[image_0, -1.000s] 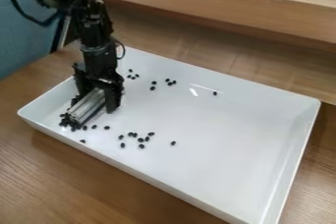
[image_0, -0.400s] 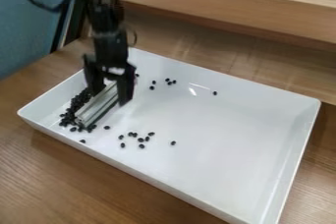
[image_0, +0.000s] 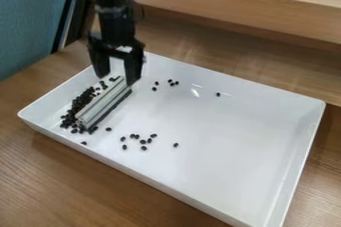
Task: Sweep into pile
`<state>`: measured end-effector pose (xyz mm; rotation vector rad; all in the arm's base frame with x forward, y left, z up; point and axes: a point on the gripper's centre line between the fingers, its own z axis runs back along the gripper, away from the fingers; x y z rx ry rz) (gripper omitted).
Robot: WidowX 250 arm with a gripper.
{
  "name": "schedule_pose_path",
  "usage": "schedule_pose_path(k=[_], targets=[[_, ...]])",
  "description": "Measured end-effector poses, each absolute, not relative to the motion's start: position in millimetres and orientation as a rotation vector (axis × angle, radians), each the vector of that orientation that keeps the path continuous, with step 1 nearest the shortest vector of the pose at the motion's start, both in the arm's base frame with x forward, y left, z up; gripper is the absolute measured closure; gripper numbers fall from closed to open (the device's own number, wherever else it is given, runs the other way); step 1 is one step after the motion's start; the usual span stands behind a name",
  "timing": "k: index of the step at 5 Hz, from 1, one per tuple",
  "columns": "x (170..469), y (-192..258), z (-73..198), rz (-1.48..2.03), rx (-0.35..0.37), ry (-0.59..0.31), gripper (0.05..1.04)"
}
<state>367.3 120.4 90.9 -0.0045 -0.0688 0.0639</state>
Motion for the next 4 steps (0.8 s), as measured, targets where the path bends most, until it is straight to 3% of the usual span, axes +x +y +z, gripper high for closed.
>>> schedule_pose_path(k=[1, 4], targets=[[369.4, 106.2, 111.2, 0.023, -0.042, -0.109, 0.083], [375.7, 21.5, 123.3, -0.248, -0.103, -0.13, 0.083]])
